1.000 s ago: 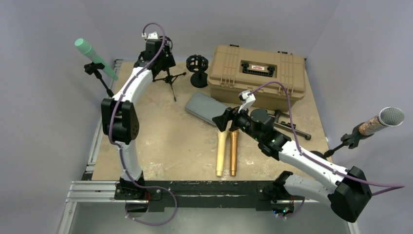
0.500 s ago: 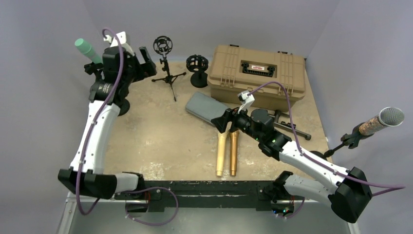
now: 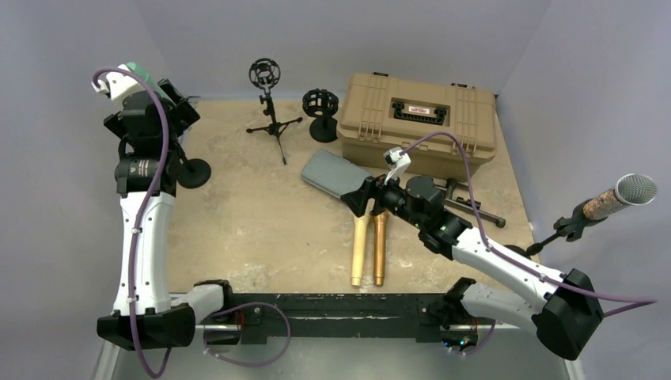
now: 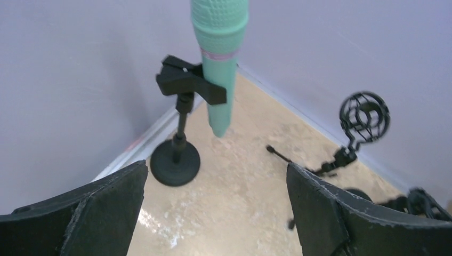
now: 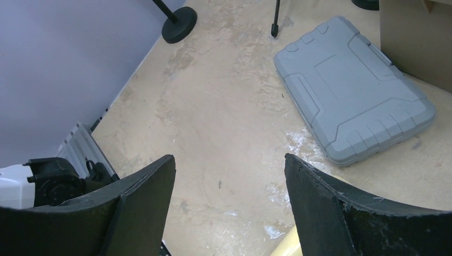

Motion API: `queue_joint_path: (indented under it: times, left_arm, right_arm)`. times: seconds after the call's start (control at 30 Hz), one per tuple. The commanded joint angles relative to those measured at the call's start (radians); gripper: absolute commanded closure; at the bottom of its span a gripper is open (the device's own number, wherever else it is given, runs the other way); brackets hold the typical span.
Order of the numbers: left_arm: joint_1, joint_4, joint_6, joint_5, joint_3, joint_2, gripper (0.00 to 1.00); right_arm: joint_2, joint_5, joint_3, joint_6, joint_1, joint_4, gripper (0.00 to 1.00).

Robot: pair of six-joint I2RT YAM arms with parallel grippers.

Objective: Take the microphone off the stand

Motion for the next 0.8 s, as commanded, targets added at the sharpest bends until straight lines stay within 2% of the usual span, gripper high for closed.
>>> queue_joint_path:
  times: [0.0, 0.1, 0.2, 0.37, 0.53, 0.77]
  left_arm:
    - [0.011, 0.285, 0.089, -0.203, -0.065, 0.020, 0.00]
    - [0.022, 0.413, 0.135, -0.264, -0.072, 0.081, 0.00]
    - [0.035, 0.505, 0.173, -0.244, -0.055, 0.147, 0.00]
    - [0.055, 0.474, 0.179, -0.243, 0.054, 0.270, 0.00]
    - [0.066, 0.558, 0.223, -0.210, 0.064, 0.341, 0.02]
    - [0.079, 0.619, 0.240, -0.249, 0.039, 0.384, 0.29]
  right_arm:
    - [0.003, -0.004, 0.054, 0.000, -0.004, 0.038, 0.27]
    - [0.002, -0.004, 0.048, 0.002, -0.005, 0.045, 0.27]
    - [0.000, 0.006, 0.042, -0.002, -0.004, 0.040, 0.26]
    - [-0.002, 0.038, 0.040, -0.018, -0.006, 0.020, 0.26]
    - [-0.007, 0.035, 0.045, -0.021, -0.010, 0.022, 0.26]
    - [-0.039, 0.045, 0.025, -0.014, -0.012, 0.024, 0.27]
